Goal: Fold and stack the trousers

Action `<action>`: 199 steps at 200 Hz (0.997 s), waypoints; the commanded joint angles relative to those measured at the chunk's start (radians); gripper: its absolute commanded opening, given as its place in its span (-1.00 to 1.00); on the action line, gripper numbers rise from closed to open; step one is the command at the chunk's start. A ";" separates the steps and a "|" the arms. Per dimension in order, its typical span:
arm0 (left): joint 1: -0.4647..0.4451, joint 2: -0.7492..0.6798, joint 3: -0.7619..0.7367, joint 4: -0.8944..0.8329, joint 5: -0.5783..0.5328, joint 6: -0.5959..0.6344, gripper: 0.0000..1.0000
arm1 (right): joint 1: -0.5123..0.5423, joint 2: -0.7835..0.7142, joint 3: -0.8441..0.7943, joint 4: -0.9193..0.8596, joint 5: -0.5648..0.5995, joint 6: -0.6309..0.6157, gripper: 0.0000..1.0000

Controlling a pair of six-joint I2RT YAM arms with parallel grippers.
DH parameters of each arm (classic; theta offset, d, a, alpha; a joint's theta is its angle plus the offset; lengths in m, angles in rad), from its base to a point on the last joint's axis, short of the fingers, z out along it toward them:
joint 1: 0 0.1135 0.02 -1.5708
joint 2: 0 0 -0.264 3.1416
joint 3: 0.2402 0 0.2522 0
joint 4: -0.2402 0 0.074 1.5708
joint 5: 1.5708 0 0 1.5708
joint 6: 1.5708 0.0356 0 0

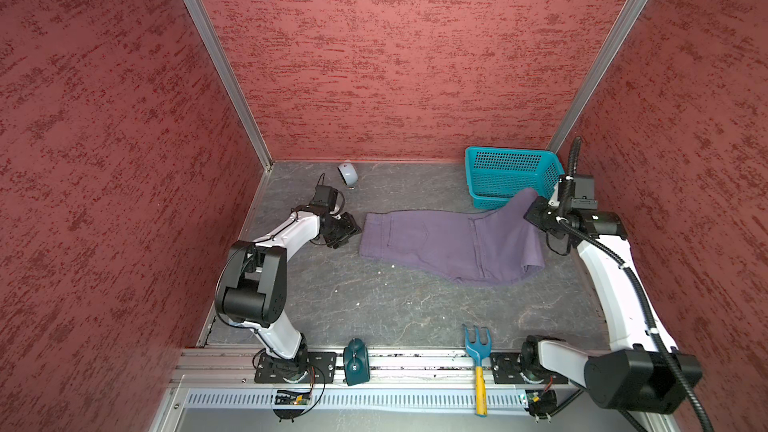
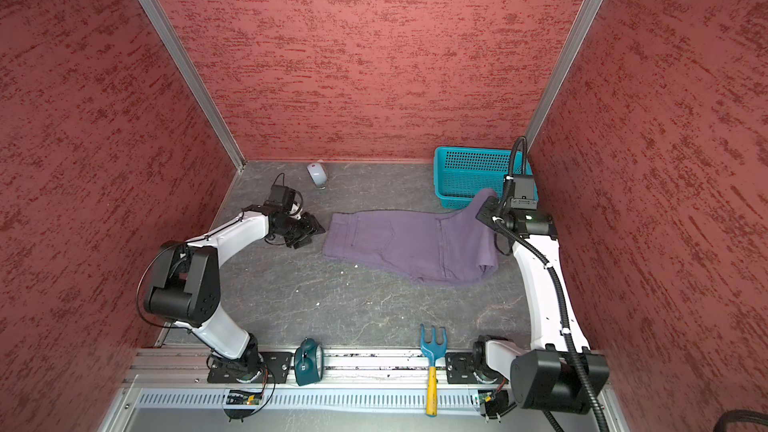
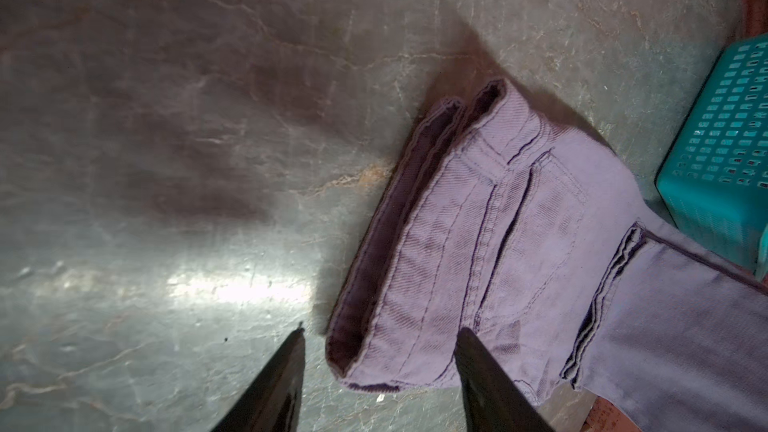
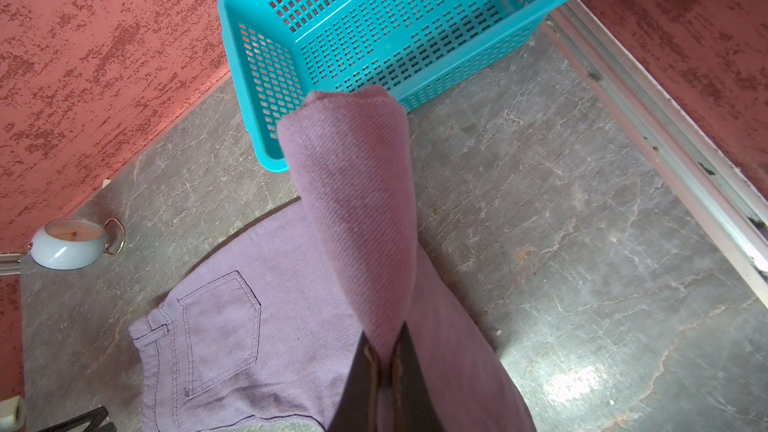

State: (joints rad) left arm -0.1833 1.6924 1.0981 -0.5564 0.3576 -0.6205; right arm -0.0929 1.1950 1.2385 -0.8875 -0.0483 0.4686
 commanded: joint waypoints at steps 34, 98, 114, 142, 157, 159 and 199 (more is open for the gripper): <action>-0.091 0.100 0.060 0.000 -0.053 0.008 0.18 | 0.005 -0.029 -0.027 0.016 0.011 0.001 -1.00; -0.107 0.194 0.059 -0.018 -0.097 0.008 0.20 | 0.005 -0.011 -0.057 0.047 -0.002 -0.007 -1.00; -0.107 0.213 0.064 -0.023 -0.101 0.005 -0.39 | 0.005 -0.009 -0.072 0.058 -0.005 -0.007 -1.00; -0.076 0.217 0.065 -0.056 -0.123 0.011 -1.00 | 0.005 -0.011 -0.100 0.070 -0.004 -0.011 -1.00; -0.036 0.191 0.049 -0.074 -0.138 0.020 -1.00 | 0.005 -0.015 -0.119 0.078 -0.004 -0.013 -1.00; -0.030 0.185 0.047 -0.076 -0.140 0.022 -1.00 | 0.005 -0.015 -0.122 0.080 -0.005 -0.013 -1.00; 0.127 0.074 0.016 -0.138 -0.225 0.043 -1.00 | 0.005 0.005 -0.203 0.149 -0.104 -0.001 -1.00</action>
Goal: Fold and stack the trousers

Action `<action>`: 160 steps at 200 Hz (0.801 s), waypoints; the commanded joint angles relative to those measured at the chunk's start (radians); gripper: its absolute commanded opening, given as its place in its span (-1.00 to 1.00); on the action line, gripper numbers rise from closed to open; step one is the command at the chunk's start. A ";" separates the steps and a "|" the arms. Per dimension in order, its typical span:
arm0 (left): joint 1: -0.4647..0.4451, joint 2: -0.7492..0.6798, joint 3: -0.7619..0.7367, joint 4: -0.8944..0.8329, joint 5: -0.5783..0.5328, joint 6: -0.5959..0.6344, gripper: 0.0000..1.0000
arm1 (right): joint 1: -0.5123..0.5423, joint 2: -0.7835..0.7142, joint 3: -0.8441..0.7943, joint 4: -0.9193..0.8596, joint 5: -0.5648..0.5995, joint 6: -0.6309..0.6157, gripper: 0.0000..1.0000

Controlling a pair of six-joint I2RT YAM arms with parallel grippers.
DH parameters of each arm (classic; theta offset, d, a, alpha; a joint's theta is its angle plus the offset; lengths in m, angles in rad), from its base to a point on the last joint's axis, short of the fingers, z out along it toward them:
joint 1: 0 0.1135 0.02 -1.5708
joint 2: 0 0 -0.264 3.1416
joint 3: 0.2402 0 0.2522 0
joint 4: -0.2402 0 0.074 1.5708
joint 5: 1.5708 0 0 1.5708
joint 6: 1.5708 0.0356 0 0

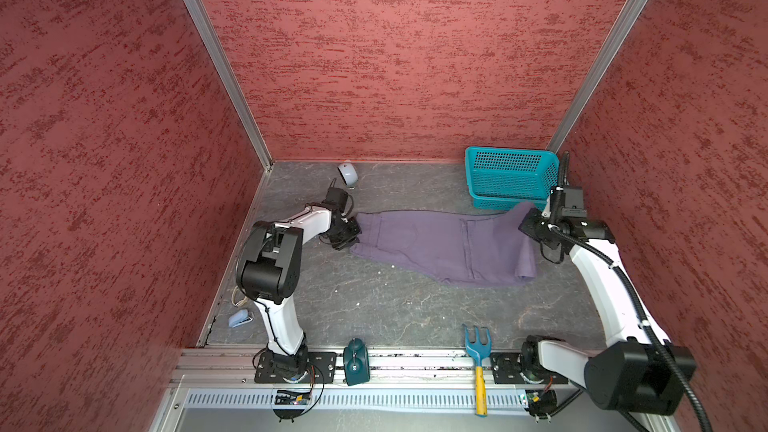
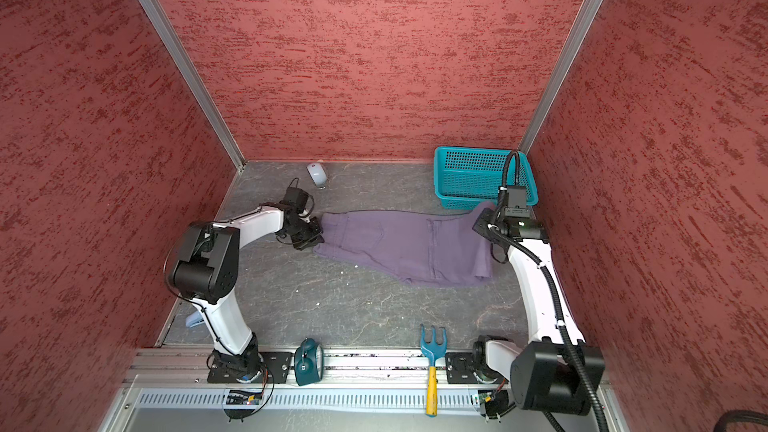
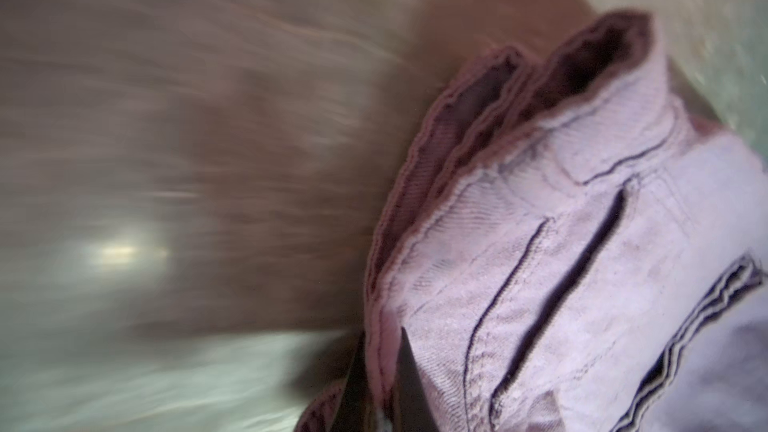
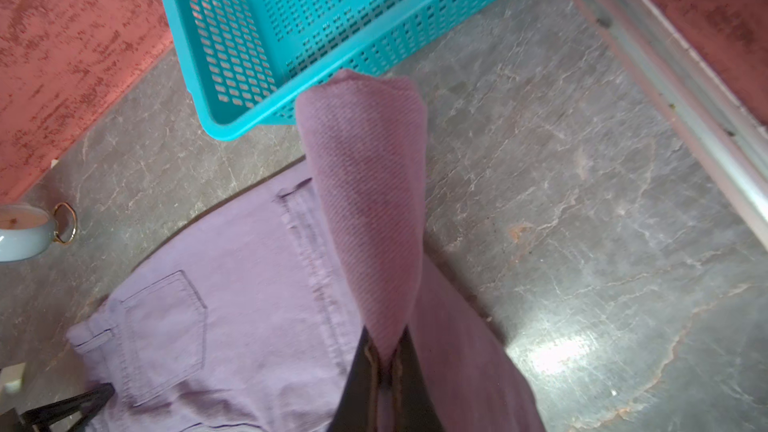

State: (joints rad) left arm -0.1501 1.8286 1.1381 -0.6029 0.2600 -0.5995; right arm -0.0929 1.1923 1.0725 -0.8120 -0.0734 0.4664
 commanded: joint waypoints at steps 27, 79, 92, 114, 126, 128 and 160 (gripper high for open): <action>0.165 -0.123 -0.014 -0.131 -0.201 -0.004 -0.87 | 0.004 0.031 -0.112 0.149 -0.156 0.025 -1.00; 0.166 -0.218 0.014 -0.176 -0.264 -0.005 -0.26 | 0.002 0.092 -0.187 0.229 -0.141 0.027 -0.09; 0.137 -0.249 0.008 -0.159 -0.246 0.011 -0.25 | 0.001 0.092 -0.177 0.225 -0.117 0.016 -0.05; 0.045 -0.273 0.000 -0.097 -0.156 0.036 -0.26 | 0.000 0.087 -0.161 0.217 -0.083 0.004 -0.05; -0.029 -0.270 -0.002 -0.041 -0.098 0.044 -0.28 | -0.001 0.080 -0.153 0.207 -0.049 -0.001 -0.08; -0.042 -0.268 -0.002 -0.030 -0.088 0.048 -0.29 | -0.001 0.078 -0.150 0.204 -0.037 -0.002 -0.09; -0.249 -0.193 0.082 0.015 -0.117 0.066 -0.39 | -0.001 -0.003 -0.116 0.094 0.300 -0.024 -0.04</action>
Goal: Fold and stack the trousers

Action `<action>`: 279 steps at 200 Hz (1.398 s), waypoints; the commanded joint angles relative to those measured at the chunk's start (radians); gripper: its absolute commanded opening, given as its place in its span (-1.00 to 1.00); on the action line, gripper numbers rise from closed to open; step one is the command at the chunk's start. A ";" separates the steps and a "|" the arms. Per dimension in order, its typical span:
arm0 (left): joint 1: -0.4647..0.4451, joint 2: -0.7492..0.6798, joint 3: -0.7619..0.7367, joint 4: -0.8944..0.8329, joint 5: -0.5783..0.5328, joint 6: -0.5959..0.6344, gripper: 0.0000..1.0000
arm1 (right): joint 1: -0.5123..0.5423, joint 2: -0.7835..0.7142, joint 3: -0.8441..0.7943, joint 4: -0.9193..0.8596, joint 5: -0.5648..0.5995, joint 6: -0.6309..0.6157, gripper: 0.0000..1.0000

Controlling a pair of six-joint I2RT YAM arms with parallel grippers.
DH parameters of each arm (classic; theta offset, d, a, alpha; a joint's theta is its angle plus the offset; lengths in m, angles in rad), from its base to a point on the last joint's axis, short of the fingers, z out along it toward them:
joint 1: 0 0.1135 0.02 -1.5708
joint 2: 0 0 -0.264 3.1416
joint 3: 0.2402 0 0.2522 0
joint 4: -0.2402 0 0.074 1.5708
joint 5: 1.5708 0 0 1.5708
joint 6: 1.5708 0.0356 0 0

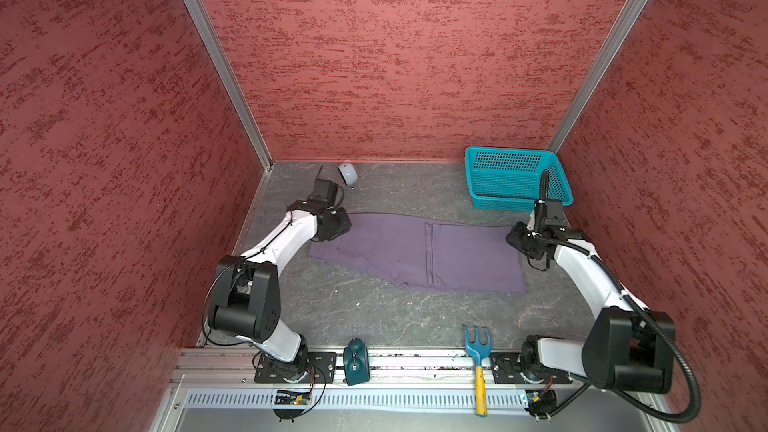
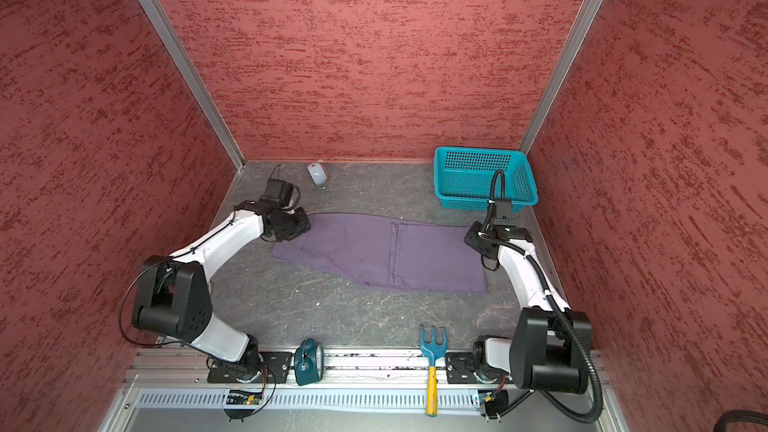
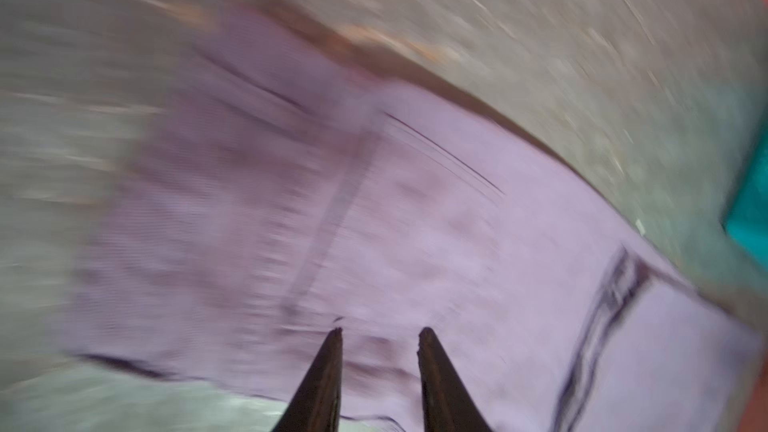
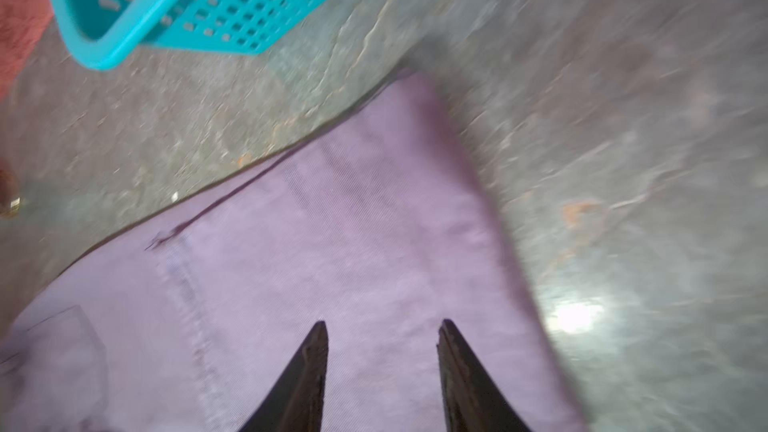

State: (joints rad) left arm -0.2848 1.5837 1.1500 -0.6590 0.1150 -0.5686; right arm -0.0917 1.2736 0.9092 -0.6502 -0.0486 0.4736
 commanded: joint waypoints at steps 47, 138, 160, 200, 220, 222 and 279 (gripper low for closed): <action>-0.285 0.273 0.246 0.088 0.145 0.049 -0.36 | -0.009 -0.217 -0.033 -0.028 0.224 -0.085 -0.70; -0.436 0.409 0.320 0.117 0.188 0.033 0.09 | -0.023 0.026 -0.274 0.234 -0.230 0.013 -1.00; -0.460 0.442 0.334 0.101 0.161 0.033 0.14 | -0.046 0.074 -0.278 0.245 -0.206 0.026 -1.00; -0.478 0.482 0.348 0.100 0.169 0.030 0.15 | -0.075 0.146 -0.311 0.294 -0.187 0.047 -1.00; -0.481 0.500 0.367 0.090 0.161 0.035 0.15 | -0.080 0.148 -0.324 0.318 -0.239 0.042 -1.00; -0.482 0.502 0.369 0.091 0.160 0.035 0.15 | -0.080 0.146 -0.325 0.319 -0.241 0.042 -1.00; -0.482 0.566 0.414 0.067 0.141 0.015 -0.03 | -0.081 -0.002 -0.274 0.256 -0.245 0.040 -1.00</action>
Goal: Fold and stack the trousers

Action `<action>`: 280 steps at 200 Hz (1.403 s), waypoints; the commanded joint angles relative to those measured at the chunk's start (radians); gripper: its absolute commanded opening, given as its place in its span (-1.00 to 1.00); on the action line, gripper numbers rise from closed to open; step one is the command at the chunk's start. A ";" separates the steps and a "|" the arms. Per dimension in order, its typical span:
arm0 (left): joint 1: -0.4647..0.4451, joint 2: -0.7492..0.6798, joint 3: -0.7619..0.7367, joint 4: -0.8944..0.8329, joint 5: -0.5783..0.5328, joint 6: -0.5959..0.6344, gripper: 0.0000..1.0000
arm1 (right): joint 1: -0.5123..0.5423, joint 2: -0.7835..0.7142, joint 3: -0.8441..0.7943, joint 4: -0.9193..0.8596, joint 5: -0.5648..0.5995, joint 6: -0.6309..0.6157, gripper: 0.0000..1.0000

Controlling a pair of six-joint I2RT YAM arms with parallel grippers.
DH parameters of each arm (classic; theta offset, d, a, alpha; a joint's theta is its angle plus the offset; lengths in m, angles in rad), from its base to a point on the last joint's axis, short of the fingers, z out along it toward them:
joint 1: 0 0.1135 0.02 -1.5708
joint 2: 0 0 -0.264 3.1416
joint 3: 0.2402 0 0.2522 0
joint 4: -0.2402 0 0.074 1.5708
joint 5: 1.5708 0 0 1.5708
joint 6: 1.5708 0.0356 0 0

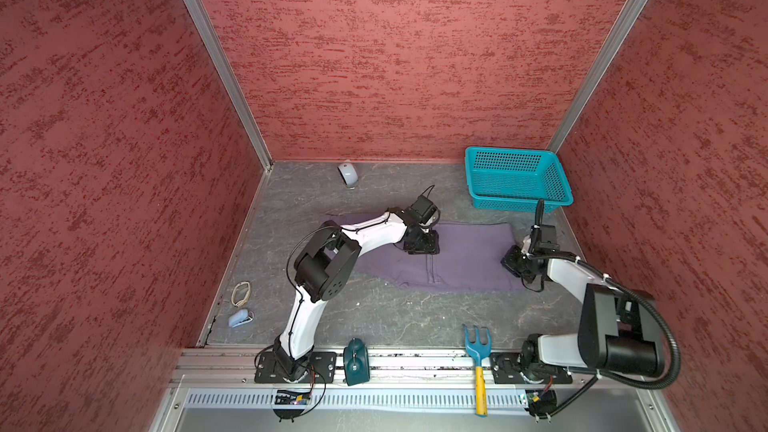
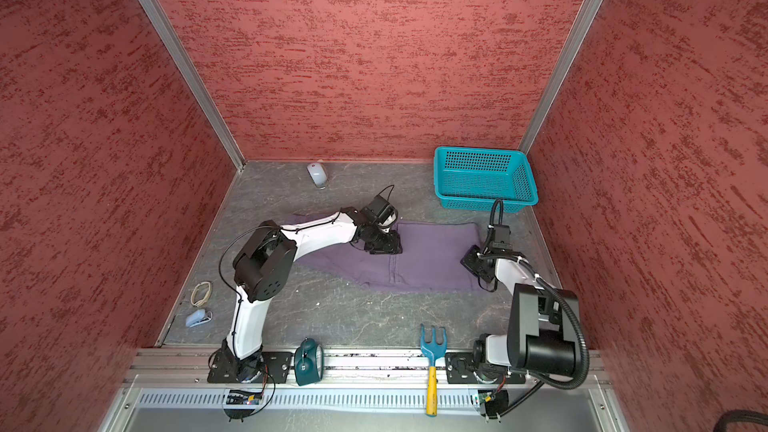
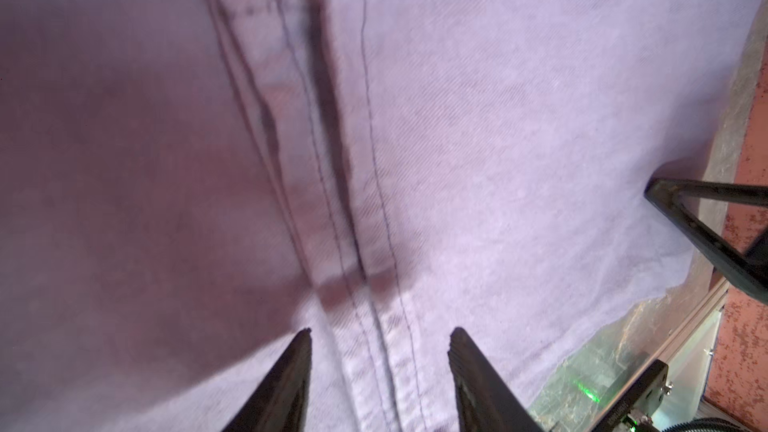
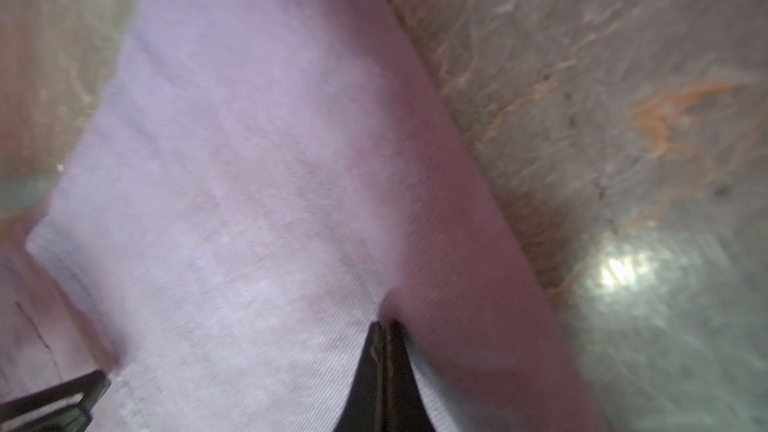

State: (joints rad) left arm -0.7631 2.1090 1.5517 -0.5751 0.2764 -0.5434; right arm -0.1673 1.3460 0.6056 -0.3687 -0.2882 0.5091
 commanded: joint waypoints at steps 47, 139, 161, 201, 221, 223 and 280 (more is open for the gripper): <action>-0.003 0.065 0.025 -0.042 -0.050 -0.026 -0.07 | -0.007 -0.186 0.081 -0.077 0.005 0.022 -1.00; -0.007 0.085 0.111 -0.073 -0.053 -0.062 -0.67 | -0.006 -0.262 0.093 -0.100 0.041 0.046 -1.00; -0.008 0.086 0.142 -0.098 -0.069 -0.063 -0.74 | -0.006 -0.264 0.078 -0.093 0.039 0.046 -1.00; -0.009 0.079 0.158 -0.105 -0.074 -0.076 -1.00 | -0.006 -0.275 0.062 -0.086 0.052 0.042 -1.00; -0.012 0.070 0.170 -0.127 -0.079 -0.081 -1.00 | -0.006 -0.278 0.062 -0.090 0.059 0.036 -1.00; -0.012 0.069 0.172 -0.131 -0.081 -0.082 -1.00 | -0.006 -0.278 0.061 -0.090 0.059 0.034 -1.00; -0.012 -0.045 0.164 -0.288 -0.096 -0.122 -1.00 | -0.008 -0.279 0.035 -0.089 0.079 0.017 -1.00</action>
State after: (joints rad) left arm -0.7704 2.1582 1.7210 -0.7788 0.2016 -0.6445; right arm -0.1692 1.0790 0.6674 -0.4606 -0.2386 0.5415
